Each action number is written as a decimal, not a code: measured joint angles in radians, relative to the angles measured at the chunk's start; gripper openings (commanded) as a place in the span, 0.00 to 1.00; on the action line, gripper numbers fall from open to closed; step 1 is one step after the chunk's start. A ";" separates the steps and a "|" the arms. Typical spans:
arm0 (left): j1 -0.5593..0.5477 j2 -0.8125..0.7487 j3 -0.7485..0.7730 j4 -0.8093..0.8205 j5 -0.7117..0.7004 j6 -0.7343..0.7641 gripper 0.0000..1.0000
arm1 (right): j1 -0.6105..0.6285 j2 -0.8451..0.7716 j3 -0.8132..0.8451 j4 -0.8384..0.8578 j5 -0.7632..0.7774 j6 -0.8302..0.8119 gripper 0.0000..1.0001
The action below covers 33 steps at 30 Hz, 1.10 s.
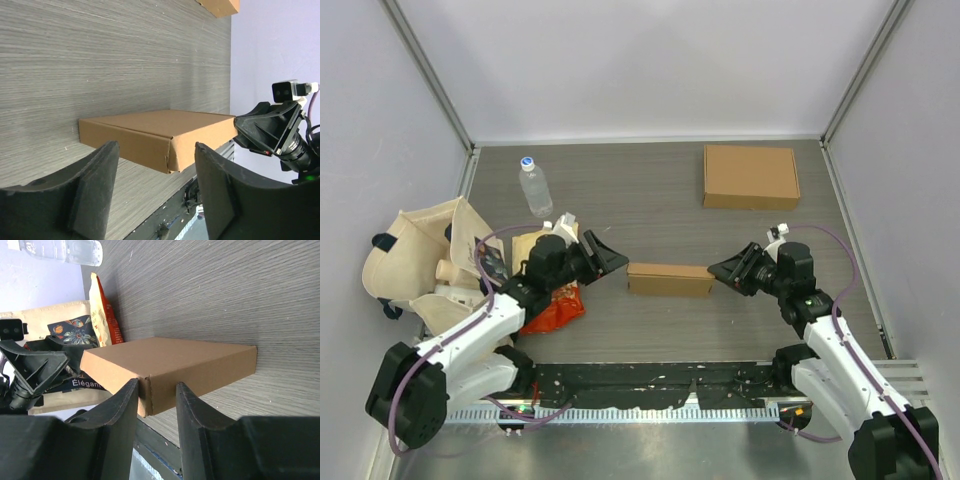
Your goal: Fold the paper box
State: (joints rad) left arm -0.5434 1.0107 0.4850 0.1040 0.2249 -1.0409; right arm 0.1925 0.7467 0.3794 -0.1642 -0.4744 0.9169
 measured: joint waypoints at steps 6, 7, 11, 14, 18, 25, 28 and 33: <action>0.013 0.072 -0.028 0.089 0.068 -0.019 0.33 | 0.000 0.002 0.002 0.000 -0.002 -0.003 0.39; 0.014 0.077 -0.039 0.122 0.078 -0.030 0.32 | 0.000 0.002 0.002 0.000 -0.001 -0.003 0.39; 0.016 0.076 -0.089 0.223 0.094 -0.056 0.31 | 0.000 0.002 0.002 0.000 -0.001 -0.003 0.39; 0.016 0.066 -0.096 0.228 0.093 -0.050 0.60 | 0.000 0.006 0.002 0.000 -0.001 -0.003 0.39; 0.015 0.039 -0.090 0.139 0.092 -0.021 0.68 | 0.000 0.012 0.002 0.004 -0.001 -0.003 0.39; 0.015 0.018 -0.068 0.085 0.126 -0.005 0.36 | 0.000 0.013 0.002 0.008 -0.002 -0.003 0.35; 0.013 0.029 -0.086 0.131 0.145 -0.014 0.26 | 0.000 0.012 0.003 0.002 0.000 -0.004 0.33; -0.010 0.033 -0.112 0.206 0.145 -0.030 0.19 | 0.000 -0.013 0.007 -0.047 0.001 -0.006 0.33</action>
State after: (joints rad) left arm -0.5529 1.0435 0.3733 0.3103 0.3702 -1.0710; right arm 0.1921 0.7334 0.3866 -0.2111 -0.4732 0.9108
